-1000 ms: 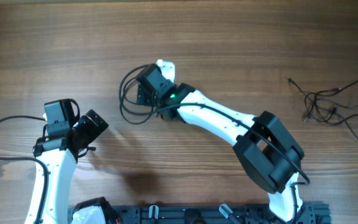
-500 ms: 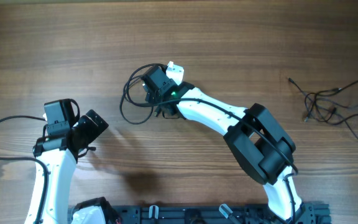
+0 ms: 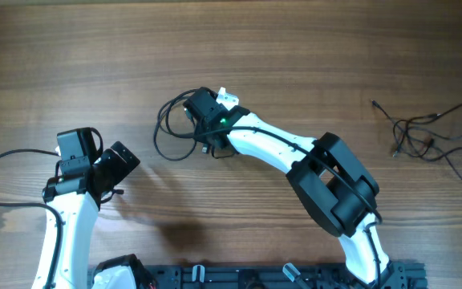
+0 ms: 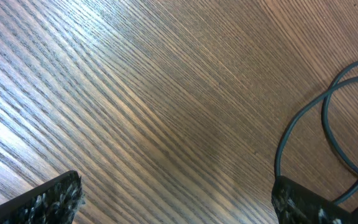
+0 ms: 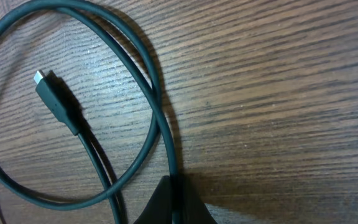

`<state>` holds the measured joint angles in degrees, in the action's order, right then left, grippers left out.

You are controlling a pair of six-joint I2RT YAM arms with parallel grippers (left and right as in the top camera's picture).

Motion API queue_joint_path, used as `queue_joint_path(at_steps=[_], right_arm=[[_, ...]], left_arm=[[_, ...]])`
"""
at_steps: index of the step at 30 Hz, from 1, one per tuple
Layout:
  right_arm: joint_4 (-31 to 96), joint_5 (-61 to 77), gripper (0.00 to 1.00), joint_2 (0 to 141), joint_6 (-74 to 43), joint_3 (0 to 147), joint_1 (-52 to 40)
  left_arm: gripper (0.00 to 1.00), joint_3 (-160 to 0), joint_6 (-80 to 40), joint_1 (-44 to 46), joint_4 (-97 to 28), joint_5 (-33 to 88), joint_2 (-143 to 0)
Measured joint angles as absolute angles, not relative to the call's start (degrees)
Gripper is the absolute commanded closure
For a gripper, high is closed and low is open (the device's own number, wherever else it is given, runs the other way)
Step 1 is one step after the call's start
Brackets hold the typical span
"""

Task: Untangle cables

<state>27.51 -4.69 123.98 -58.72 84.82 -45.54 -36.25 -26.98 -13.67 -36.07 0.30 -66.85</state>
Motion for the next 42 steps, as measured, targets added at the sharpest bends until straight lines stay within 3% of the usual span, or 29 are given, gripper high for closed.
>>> queue_joint_path(at_steps=[4, 8, 15, 19, 21, 23, 26, 28, 32, 38, 42], right_arm=[[29.8, -2.7, 0.96, 123.9, -55.4, 85.3, -45.4], [40.2, 0.4, 0.96, 120.2, -45.2, 84.5, -42.4], [45.6, 1.0, 0.96, 80.4, -35.9, 84.0, -15.6], [46.9, -0.5, 0.95, 68.5, -35.7, 84.2, -2.0], [48.9, -0.4, 0.85, 67.2, -35.6, 84.2, 0.7], [50.0, 3.0, 0.75, 69.3, -34.0, 84.2, 0.3], [50.1, 12.5, 0.74, 78.6, -28.7, 84.2, -2.8], [50.1, 18.9, 0.62, 87.3, -26.6, 84.1, -6.4], [47.8, 24.1, 0.5, 101.1, -25.4, 84.1, -16.4], [37.0, 22.4, 0.51, 113.5, -33.4, 84.1, -30.8], [33.3, 13.7, 0.5, 118.5, -39.3, 84.1, -38.3]], left_arm=[[0.0, -36.2, -27.0, -13.7, -36.1, 0.3, -66.8], [0.0, -36.2, -27.2, -13.7, -36.2, 0.3, -66.8], [0.0, -36.2, -27.2, -13.7, -36.3, 2.0, -66.8], [0.0, -36.2, -27.2, -13.7, -36.3, 2.3, -66.8], [0.0, -36.2, -27.2, -13.7, -36.2, 2.7, -66.8], [0.0, -36.2, -27.2, -13.7, -36.1, 2.9, -66.8], [0.0, -36.2, -27.2, -13.7, -36.0, 2.9, -66.8], [0.0, -36.2, -27.2, -13.7, -36.0, 2.9, -66.8], [0.0, -36.2, -27.2, -13.7, -36.0, 2.9, -66.8], [0.0, -36.2, -27.2, -13.7, -36.0, 2.9, -66.8], [0.0, -36.2, -27.2, -13.7, -36.1, 2.9, -66.8]])
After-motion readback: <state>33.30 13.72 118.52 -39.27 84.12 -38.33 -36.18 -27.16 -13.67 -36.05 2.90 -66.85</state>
